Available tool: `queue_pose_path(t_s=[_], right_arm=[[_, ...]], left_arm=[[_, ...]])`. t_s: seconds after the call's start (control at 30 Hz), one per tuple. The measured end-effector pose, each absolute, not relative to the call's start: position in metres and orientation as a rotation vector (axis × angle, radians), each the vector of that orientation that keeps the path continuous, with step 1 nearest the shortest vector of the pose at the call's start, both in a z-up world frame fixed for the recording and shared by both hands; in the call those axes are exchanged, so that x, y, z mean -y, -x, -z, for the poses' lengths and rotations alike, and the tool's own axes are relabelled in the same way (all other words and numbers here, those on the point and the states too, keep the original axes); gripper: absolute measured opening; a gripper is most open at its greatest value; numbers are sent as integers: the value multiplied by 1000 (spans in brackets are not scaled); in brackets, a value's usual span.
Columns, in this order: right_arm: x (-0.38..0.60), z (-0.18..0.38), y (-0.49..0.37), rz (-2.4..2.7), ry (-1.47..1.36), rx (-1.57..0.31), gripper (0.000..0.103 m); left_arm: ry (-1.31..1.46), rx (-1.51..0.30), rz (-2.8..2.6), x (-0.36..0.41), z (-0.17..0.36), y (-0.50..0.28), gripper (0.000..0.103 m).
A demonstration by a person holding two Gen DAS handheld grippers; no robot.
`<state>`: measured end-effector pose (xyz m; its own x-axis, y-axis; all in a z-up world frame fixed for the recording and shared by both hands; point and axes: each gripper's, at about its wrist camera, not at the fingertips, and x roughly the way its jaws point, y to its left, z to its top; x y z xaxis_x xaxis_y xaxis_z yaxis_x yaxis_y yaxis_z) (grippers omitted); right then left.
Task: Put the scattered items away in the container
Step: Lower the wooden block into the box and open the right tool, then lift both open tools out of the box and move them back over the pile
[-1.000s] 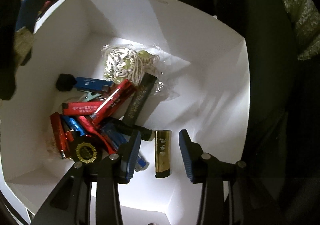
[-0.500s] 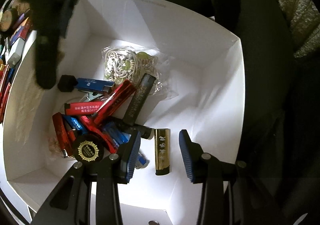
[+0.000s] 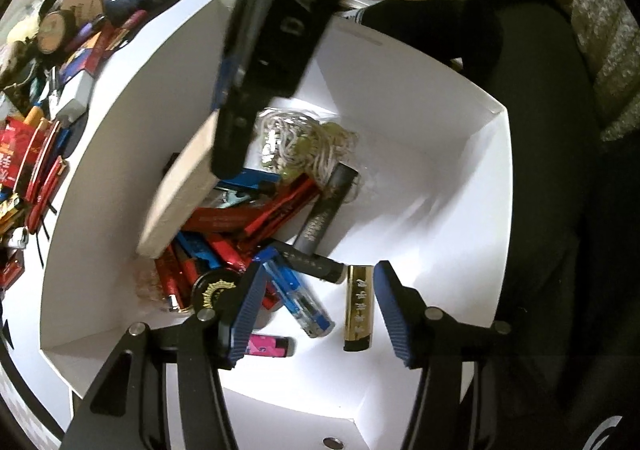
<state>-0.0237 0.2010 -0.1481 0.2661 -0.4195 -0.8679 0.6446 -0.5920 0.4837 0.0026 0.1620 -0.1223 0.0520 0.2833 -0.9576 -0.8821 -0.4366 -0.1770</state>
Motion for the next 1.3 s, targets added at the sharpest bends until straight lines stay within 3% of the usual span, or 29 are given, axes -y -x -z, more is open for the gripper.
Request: queue_pose_path(t_s=[0.23,0.47,0.73,0.9,0.97,1.03,1.2,1.3], right_arm=[[-202,152,25,1500,-1659,-242,33],[-204,164,24,1531,-1723,-367,34],[-206,158,22,1552,-1673,-396,75],[-206,152,18,1545,-1619,-415,84],[-205,150,16,1532,-1596,-410,93],[-202,150,12,1517,-1578,-422,99],[-192,155,1,1499,-1551,-495,103],[-193,155,2,1501,-1550,-497,103]], left_arm=[[1398,-649,-1594,-152,107,-69,56],[1403,-640,-1620,-149,125,-62,56],[1409,-643,-1642,-146,127,-60,56],[1402,-644,-1660,-142,123,-58,56],[1396,-647,-1671,-141,121,-58,57],[1375,-666,-1696,-140,120,-58,70],[1370,-656,-1715,-137,120,-59,76],[1363,-658,-1724,-138,125,-61,90]])
